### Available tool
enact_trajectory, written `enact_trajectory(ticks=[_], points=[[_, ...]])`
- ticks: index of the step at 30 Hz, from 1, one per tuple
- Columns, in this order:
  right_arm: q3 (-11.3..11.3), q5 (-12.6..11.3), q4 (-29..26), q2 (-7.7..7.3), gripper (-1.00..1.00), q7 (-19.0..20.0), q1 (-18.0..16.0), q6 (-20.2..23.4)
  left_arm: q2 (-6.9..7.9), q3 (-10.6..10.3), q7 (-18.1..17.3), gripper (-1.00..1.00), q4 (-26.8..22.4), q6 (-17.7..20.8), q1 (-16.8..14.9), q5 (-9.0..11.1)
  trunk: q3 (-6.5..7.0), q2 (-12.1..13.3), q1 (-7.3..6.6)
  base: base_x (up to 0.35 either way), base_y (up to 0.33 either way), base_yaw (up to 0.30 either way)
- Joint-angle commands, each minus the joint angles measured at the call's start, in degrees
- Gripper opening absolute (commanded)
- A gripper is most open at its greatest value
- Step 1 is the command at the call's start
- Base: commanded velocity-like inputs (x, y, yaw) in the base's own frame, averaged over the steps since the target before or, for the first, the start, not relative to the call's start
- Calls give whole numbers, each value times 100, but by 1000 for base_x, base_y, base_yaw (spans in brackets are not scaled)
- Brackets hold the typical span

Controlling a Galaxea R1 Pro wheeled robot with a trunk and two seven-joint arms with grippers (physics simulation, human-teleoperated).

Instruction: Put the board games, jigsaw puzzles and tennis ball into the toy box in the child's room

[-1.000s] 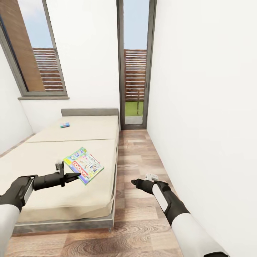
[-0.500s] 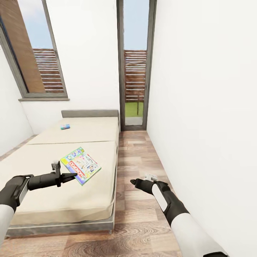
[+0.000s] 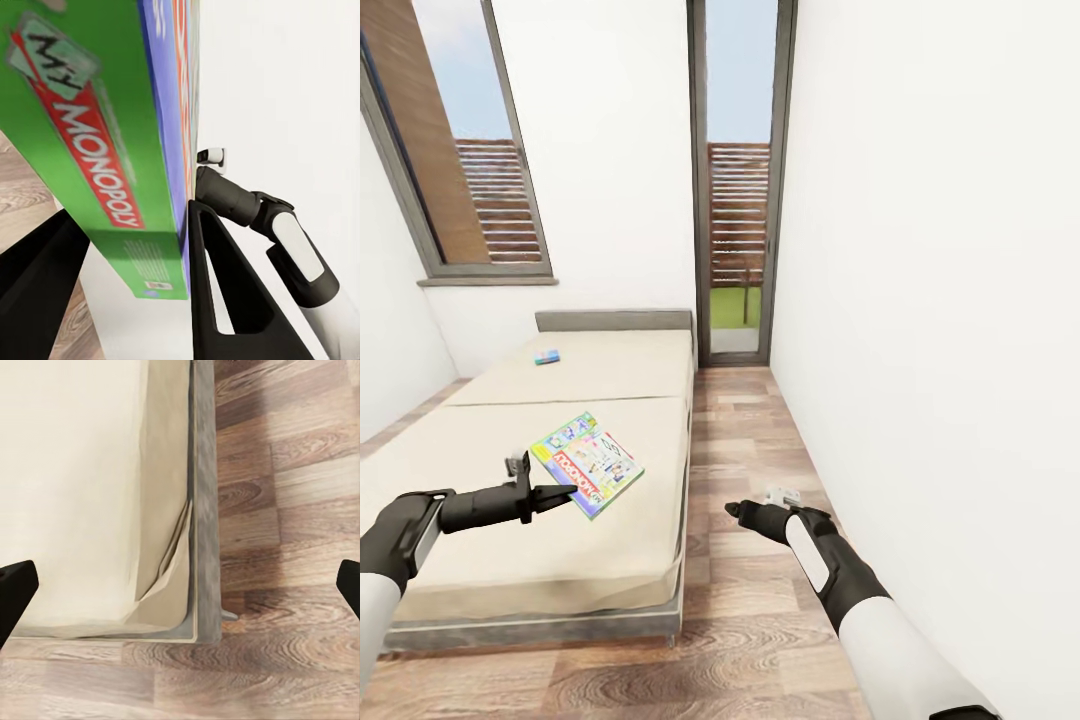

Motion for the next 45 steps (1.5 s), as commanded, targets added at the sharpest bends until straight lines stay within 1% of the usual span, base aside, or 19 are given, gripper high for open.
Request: enact_trajectory(ticks=[1,21,33,38,45], points=[[-3,8,-6,-2,100,11,-2,25,-1,4,-26,-100,-1,56,-4,-21,13,39,-23,-3,0,0],[-4,17,-2,-16,100,12,-1,12,-8,-3,-10,-100,8,32,-2,-24,372,841,-462,0,0,18],[5,17,3,-11,100,10,-1,3,-9,-4,-5,-100,8,28,-5,-30,587,1322,-726,0,0,259],[8,16,18,-18,100,4,-1,-159,-10,-4,-1,-100,8,28,-4,-31,677,1523,-836,0,0,283],[16,9,25,-15,100,0,0,-205,-5,-1,-8,-100,8,28,-4,-25,803,1804,-990,0,0,283]])
